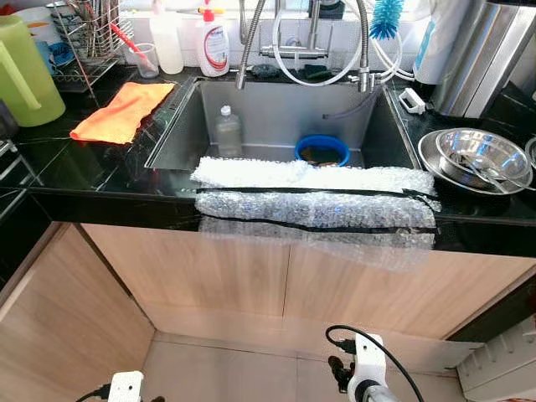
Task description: Kitchen organization
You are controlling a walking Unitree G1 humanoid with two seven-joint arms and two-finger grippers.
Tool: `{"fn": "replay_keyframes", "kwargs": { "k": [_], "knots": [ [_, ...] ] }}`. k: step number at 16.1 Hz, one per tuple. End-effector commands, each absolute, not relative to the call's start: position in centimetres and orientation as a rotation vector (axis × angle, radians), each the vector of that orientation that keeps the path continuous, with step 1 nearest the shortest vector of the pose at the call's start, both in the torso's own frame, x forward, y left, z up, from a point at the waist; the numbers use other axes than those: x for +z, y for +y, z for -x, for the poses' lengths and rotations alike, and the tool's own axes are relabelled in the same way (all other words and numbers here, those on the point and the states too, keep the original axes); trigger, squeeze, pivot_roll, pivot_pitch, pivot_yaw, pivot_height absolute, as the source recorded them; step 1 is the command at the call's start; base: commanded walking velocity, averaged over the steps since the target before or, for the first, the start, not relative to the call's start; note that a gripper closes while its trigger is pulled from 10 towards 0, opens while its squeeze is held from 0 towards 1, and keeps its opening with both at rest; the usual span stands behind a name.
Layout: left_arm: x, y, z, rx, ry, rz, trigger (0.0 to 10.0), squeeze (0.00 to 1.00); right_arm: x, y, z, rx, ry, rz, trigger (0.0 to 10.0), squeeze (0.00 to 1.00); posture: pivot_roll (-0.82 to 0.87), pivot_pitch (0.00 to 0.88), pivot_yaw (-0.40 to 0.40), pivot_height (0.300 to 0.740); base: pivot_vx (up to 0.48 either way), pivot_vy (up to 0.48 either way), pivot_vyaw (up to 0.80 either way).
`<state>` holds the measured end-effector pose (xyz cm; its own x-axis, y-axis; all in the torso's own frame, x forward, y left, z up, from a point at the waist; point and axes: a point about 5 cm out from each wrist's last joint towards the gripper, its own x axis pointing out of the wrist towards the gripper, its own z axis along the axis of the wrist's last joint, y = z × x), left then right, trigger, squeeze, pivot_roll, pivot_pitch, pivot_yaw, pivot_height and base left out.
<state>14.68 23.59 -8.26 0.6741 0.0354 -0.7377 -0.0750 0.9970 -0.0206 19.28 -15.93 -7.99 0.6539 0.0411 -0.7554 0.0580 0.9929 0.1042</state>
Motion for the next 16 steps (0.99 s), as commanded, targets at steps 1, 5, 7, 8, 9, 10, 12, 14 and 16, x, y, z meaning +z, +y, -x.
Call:
{"fn": "replay_keyframes", "kwargs": {
  "k": [1, 5, 7, 8, 9, 10, 12, 14, 16],
  "knots": [
    [-8.7, 23.2, -13.9, 0.057, 0.862, 0.054, 10.0, 0.0, -8.1, -16.2, -19.0, -0.023, 0.868, -0.127, 10.0, 0.0, -0.07, 0.0, 0.003, 0.74, 0.0, 0.0, 0.0],
    [-9.2, 21.5, -13.6, 0.031, 0.879, 0.07, 10.0, 0.0, -8.1, -18.0, -18.7, -0.05, 0.866, -0.109, 10.0, 0.0, -0.09, 0.0, 0.017, 0.74, 0.0, 0.0, 0.0],
    [-9.3, 20.9, -13.5, 0.033, 0.878, 0.075, 10.0, 0.0, -8.2, -18.6, -18.5, -0.069, 0.869, -0.1, 10.0, 0.0, -0.11, 0.0, 0.052, 0.74, 0.0, 0.0, 0.0],
    [-9.4, 20.5, -13.5, 0.034, 0.875, 0.082, 10.0, 0.0, -8.2, -19.0, -18.3, -0.09, 0.869, -0.101, 10.0, 0.0, -0.12, 0.0, 0.074, 0.74, 0.0, 0.0, 0.0],
    [-9.3, 20.3, -13.6, -0.006, 0.871, 0.039, 10.0, 0.0, -8.2, -19.1, -18.3, -0.098, 0.869, -0.104, 10.0, 0.0, -0.13, 0.0, 0.094, 0.74, 0.0, 0.0, 0.0],
    [-9.3, 20.2, -13.7, -0.047, 0.872, 0.001, 10.0, 0.0, -8.3, -19.2, -18.1, -0.116, 0.87, -0.119, 10.0, 0.0, -0.12, 0.0, 0.108, 0.74, 0.0, 0.0, 0.0],
    [-9.2, 20.5, -13.7, -0.047, 0.859, -0.009, 10.0, 0.0, -8.4, -18.7, -18.0, -0.104, 0.884, -0.131, 10.0, 0.0, -0.14, 0.0, 0.115, 0.74, 0.0, 0.0, 0.0],
    [-9.0, 21.4, -13.8, -0.03, 0.849, -0.021, 10.0, 0.0, -8.5, -17.8, -18.0, -0.074, 0.891, -0.138, 10.0, 0.0, -0.11, 0.0, 0.091, 0.74, 0.0, 0.0, 0.0],
    [-7.1, 22.1, -18.1, -0.02, 0.748, -0.044, 10.0, 0.0, -8.6, -16.8, -18.0, -0.039, 0.908, -0.142, 10.0, 0.0, -0.09, 0.0, 0.08, 0.74, 0.0, 0.0, 0.0]
  ]
}}
